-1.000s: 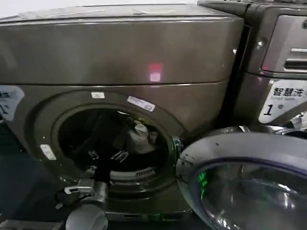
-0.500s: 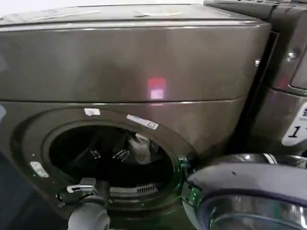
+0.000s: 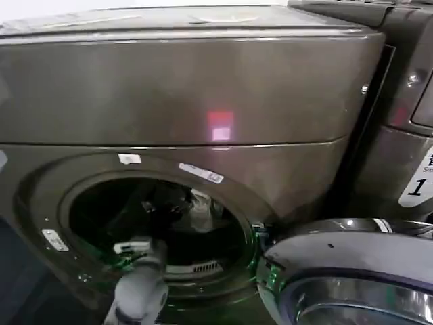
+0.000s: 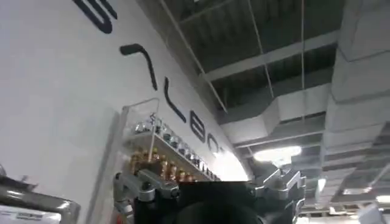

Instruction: Grasp the clothes from the dryer.

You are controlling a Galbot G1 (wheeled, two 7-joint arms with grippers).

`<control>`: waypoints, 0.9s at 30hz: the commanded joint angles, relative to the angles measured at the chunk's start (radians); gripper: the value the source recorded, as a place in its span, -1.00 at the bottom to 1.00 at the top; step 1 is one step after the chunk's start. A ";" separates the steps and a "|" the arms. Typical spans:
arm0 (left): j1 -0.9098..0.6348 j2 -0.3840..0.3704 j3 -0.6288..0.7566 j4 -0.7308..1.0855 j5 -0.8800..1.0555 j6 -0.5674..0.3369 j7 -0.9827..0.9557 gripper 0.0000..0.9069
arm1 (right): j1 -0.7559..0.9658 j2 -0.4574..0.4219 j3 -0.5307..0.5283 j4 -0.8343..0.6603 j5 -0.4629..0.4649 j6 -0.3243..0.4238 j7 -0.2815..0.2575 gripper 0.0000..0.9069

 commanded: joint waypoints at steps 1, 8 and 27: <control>-0.348 -0.020 0.006 0.521 0.094 0.036 0.267 1.00 | 0.004 -0.005 0.005 -0.009 -0.012 0.015 -0.008 1.00; -0.478 0.057 0.160 0.683 0.250 -0.044 0.767 1.00 | 0.000 -0.004 0.017 -0.016 -0.007 0.016 -0.010 1.00; -0.746 0.026 0.578 1.144 0.623 -0.254 1.074 1.00 | -0.021 0.016 0.031 -0.007 -0.006 0.003 -0.014 1.00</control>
